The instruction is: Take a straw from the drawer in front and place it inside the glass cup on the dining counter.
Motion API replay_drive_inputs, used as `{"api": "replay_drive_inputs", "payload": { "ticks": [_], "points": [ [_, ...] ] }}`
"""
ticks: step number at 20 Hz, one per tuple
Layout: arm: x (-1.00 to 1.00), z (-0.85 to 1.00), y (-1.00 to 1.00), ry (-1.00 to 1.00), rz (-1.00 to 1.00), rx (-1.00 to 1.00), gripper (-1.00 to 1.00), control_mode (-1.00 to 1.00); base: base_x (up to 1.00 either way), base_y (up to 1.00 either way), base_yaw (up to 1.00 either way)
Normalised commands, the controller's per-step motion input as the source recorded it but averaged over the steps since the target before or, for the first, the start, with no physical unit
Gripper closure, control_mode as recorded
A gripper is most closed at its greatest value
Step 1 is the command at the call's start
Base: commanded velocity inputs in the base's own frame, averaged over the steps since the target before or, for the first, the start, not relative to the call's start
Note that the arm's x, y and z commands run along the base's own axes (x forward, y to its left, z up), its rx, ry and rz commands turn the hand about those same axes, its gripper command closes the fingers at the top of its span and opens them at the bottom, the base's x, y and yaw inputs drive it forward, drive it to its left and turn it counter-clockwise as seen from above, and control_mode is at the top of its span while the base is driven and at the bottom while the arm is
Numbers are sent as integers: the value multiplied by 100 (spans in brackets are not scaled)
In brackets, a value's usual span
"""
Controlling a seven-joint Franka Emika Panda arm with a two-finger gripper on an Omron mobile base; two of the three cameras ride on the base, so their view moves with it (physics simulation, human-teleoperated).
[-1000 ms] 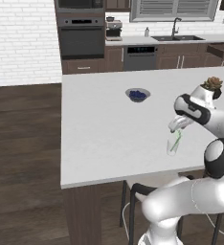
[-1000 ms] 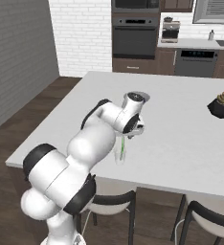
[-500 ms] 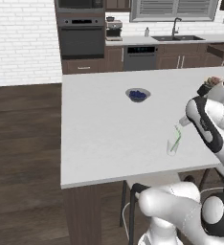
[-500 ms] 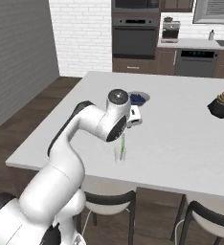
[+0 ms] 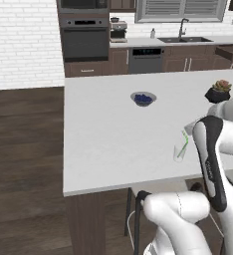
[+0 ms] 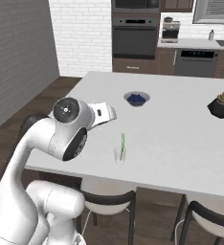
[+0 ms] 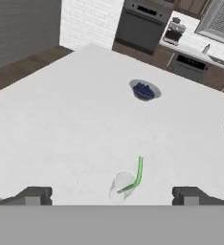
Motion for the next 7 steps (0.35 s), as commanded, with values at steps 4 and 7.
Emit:
{"api": "replay_drive_inputs", "payload": {
  "ticks": [4,7],
  "points": [
    [-49,82,66,9,-2,0,-100,-100,0,0,0],
    [-35,55,37,26,-3,0,-100,-100,0,0,0]
  ]
}}
